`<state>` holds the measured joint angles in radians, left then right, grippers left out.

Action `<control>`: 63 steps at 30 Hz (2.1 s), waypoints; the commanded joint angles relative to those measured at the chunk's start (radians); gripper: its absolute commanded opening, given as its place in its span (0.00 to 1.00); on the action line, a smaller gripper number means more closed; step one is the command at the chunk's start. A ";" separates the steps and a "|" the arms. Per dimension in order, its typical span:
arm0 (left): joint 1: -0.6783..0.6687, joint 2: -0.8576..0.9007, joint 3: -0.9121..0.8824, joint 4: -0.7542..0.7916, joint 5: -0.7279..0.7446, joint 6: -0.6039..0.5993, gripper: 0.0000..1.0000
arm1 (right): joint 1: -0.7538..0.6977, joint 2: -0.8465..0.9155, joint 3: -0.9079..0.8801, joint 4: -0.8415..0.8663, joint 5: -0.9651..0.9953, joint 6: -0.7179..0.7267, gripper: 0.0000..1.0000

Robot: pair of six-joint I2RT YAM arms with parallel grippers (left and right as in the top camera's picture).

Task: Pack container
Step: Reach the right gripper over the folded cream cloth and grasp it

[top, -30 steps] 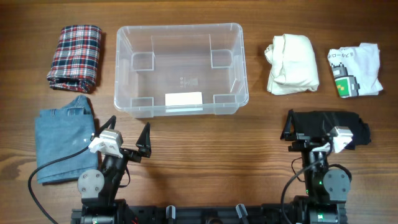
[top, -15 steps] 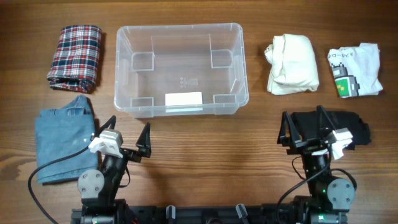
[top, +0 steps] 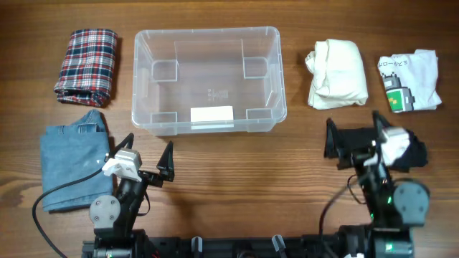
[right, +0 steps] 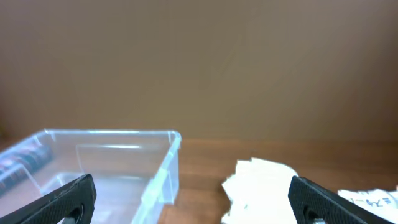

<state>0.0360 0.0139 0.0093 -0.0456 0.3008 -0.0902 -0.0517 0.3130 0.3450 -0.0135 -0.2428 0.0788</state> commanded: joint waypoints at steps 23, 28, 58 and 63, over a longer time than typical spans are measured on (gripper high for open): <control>0.008 -0.007 -0.004 -0.004 -0.006 0.012 1.00 | -0.159 0.888 0.840 -0.470 -0.021 -0.155 1.00; 0.008 -0.007 -0.004 -0.004 -0.006 0.012 1.00 | -0.159 0.890 0.840 -0.465 -0.021 -0.131 1.00; 0.008 -0.007 -0.004 -0.004 -0.006 0.012 1.00 | -0.159 1.168 0.842 -0.357 0.028 -0.078 1.00; 0.008 -0.007 -0.004 -0.004 -0.006 0.012 1.00 | -0.170 1.290 0.842 -0.307 0.160 -0.077 1.00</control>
<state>0.0360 0.0139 0.0093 -0.0456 0.3008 -0.0902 -0.2108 1.5547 1.1687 -0.3477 -0.1673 -0.0044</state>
